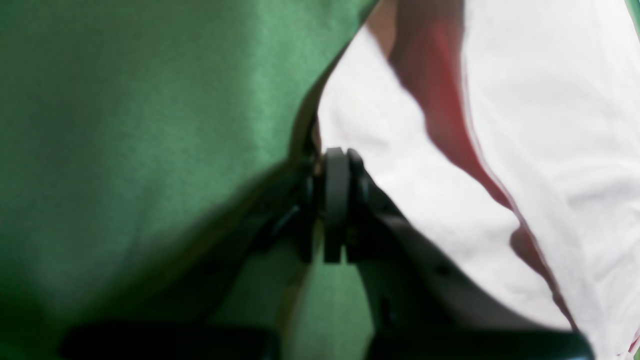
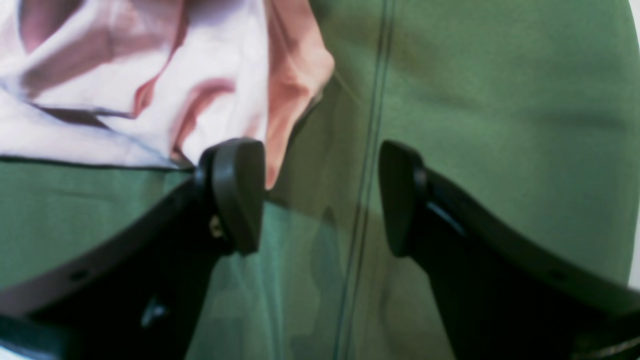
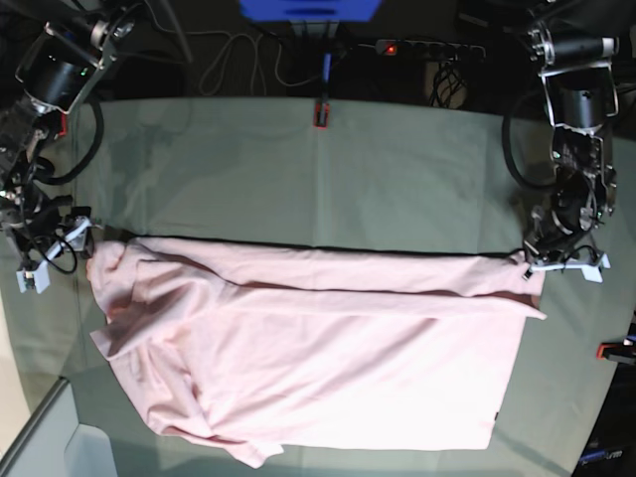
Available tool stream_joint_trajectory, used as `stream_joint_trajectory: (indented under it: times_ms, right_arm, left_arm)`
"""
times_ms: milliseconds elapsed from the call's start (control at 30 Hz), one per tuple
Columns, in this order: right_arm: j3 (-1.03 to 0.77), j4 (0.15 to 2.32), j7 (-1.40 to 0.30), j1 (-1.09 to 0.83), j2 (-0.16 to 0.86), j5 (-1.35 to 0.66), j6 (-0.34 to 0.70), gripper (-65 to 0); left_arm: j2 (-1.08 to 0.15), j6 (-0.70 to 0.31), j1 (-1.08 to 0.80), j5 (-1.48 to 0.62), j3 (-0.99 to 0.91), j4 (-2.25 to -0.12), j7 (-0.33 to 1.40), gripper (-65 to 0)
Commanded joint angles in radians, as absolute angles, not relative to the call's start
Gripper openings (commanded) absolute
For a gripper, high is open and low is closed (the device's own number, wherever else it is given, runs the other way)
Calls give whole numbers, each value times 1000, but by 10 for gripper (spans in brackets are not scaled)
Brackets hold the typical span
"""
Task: Layout the t-shirt on the table in an organized manner, then fold the t-shirt properly
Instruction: 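Regrasp the folded edge with the right gripper beside the left gripper's line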
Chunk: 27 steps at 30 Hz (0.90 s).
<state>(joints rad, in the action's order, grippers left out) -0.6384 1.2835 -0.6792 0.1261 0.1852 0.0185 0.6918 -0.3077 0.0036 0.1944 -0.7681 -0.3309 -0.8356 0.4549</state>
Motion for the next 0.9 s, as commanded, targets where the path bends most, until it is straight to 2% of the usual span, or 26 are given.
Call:
stream_joint_trajectory:
  times_ms: [0, 533, 867]
  right_arm:
    - [-639, 1300, -659, 142, 199, 5, 698, -281]
    - [-633, 1237, -657, 151, 191, 5, 698, -281]
    - [-633, 1428, -668, 142, 153, 2, 698, -281]
  left_arm:
    - [-321, 16, 200, -759, -331, -839, 469, -649]
    - [-315, 16, 203, -759, -331, -837, 467, -649]
    - [-315, 16, 202, -759, -331, -837, 467, -649]
